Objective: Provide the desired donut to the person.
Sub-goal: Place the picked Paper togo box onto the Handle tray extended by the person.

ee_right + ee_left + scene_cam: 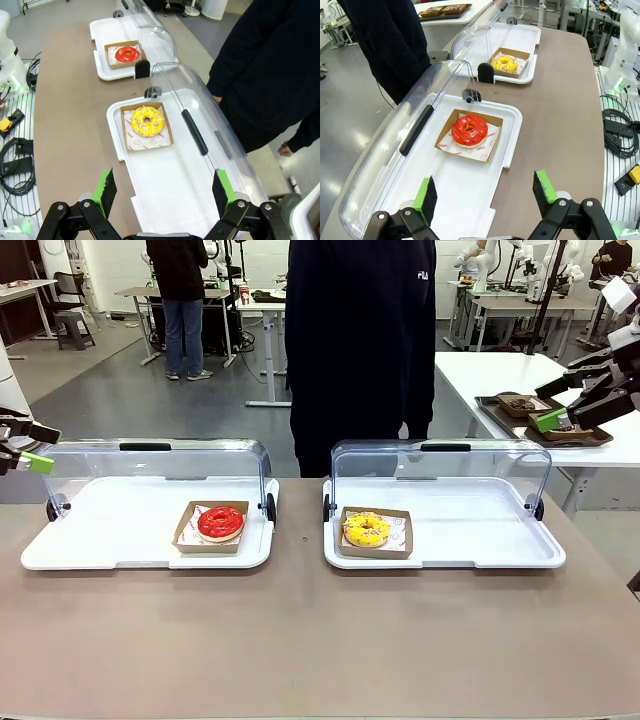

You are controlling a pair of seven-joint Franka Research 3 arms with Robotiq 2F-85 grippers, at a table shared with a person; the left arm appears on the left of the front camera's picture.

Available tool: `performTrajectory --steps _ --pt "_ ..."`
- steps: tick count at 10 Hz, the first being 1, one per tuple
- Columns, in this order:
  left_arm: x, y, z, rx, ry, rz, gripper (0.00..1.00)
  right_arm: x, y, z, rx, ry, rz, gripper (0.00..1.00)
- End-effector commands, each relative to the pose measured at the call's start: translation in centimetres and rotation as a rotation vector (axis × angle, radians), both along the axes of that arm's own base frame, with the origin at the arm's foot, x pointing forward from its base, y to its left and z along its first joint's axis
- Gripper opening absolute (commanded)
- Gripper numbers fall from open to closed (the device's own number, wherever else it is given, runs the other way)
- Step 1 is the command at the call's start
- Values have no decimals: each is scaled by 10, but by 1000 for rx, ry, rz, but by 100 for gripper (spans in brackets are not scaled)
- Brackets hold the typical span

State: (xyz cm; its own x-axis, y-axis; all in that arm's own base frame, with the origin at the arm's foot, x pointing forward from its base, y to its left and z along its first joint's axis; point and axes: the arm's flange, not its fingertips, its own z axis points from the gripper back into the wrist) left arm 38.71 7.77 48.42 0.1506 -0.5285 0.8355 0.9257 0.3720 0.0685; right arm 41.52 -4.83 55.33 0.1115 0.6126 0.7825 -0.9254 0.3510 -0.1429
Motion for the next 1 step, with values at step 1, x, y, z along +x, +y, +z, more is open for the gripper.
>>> performTrajectory --steps 1 --pt "-1 0 0 -6 -2 -2 100 0 -1 -1 8 2 7 100"
